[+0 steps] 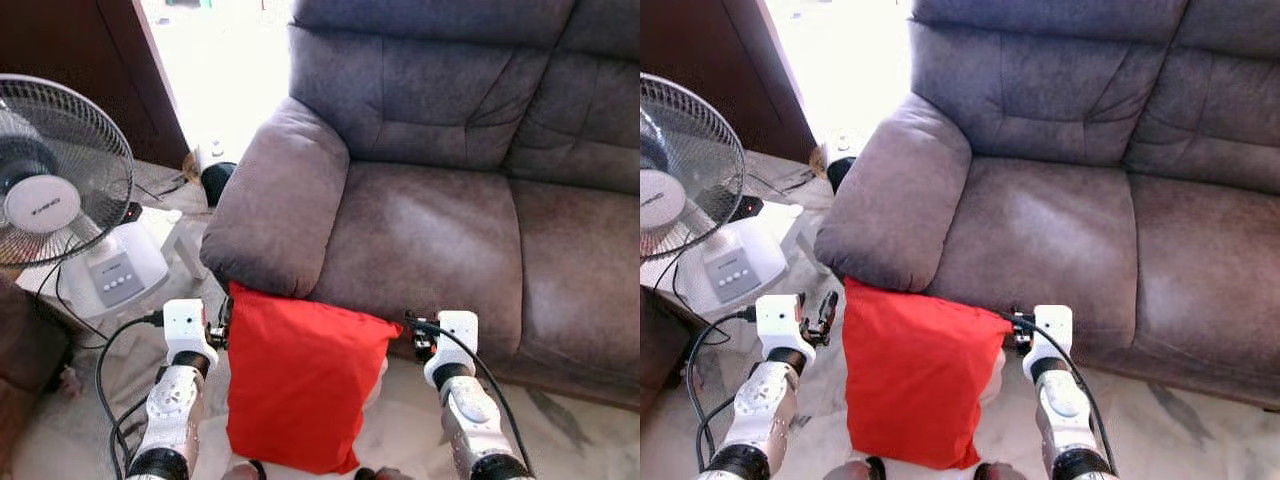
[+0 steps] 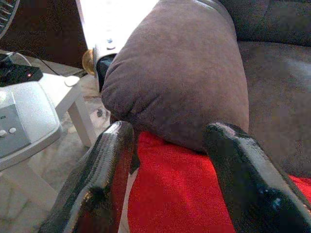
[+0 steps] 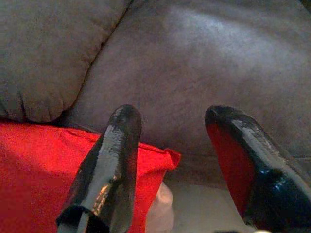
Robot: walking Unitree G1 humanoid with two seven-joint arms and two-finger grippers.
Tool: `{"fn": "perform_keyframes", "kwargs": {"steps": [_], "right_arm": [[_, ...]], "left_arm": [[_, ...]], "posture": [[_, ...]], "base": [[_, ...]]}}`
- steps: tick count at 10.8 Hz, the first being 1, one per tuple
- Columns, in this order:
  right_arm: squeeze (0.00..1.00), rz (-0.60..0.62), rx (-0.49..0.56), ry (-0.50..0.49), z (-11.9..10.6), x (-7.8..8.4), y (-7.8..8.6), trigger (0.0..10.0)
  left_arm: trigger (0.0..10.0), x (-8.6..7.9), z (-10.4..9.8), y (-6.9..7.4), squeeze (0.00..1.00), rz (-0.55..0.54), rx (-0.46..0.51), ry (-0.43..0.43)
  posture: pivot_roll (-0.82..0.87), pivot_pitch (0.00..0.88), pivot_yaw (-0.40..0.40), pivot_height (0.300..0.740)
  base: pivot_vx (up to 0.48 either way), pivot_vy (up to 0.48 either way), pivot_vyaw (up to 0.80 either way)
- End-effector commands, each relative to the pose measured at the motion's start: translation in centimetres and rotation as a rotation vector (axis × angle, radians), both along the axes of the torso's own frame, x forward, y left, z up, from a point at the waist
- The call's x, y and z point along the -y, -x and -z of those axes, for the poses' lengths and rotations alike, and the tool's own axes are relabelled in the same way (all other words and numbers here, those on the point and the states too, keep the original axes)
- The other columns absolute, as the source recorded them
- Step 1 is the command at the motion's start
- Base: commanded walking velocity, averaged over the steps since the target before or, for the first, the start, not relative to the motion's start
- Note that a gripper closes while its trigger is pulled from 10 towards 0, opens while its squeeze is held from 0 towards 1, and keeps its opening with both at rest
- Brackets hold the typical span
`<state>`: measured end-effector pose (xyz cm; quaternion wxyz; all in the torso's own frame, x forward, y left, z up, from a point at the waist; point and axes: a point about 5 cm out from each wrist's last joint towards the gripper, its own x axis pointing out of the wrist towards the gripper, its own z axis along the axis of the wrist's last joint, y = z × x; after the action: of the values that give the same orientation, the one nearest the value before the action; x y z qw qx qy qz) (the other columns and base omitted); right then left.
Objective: Move the pillow to the sofa from floor
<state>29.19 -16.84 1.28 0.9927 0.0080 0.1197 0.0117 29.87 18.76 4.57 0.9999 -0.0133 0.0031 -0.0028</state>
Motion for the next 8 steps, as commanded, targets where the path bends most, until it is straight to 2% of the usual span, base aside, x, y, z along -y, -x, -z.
{"fn": "perform_keyframes", "kwargs": {"steps": [1,8], "right_arm": [[0.00,-0.004,-0.023,-0.007,0.53,-0.16,0.44,10.0],[0.00,-0.017,-0.036,-0.004,0.59,-0.35,0.36,10.0]], "left_arm": [[10.0,-0.29,0.58,0.43,0.00,-0.009,-0.028,-0.001],[10.0,-0.34,0.38,-0.05,0.00,-0.004,-0.044,0.002]], "posture": [[0.12,0.187,0.005,0.666],[0.12,0.181,0.003,0.666]], "base": [[0.000,0.000,0.00],[0.000,0.000,0.00]]}}
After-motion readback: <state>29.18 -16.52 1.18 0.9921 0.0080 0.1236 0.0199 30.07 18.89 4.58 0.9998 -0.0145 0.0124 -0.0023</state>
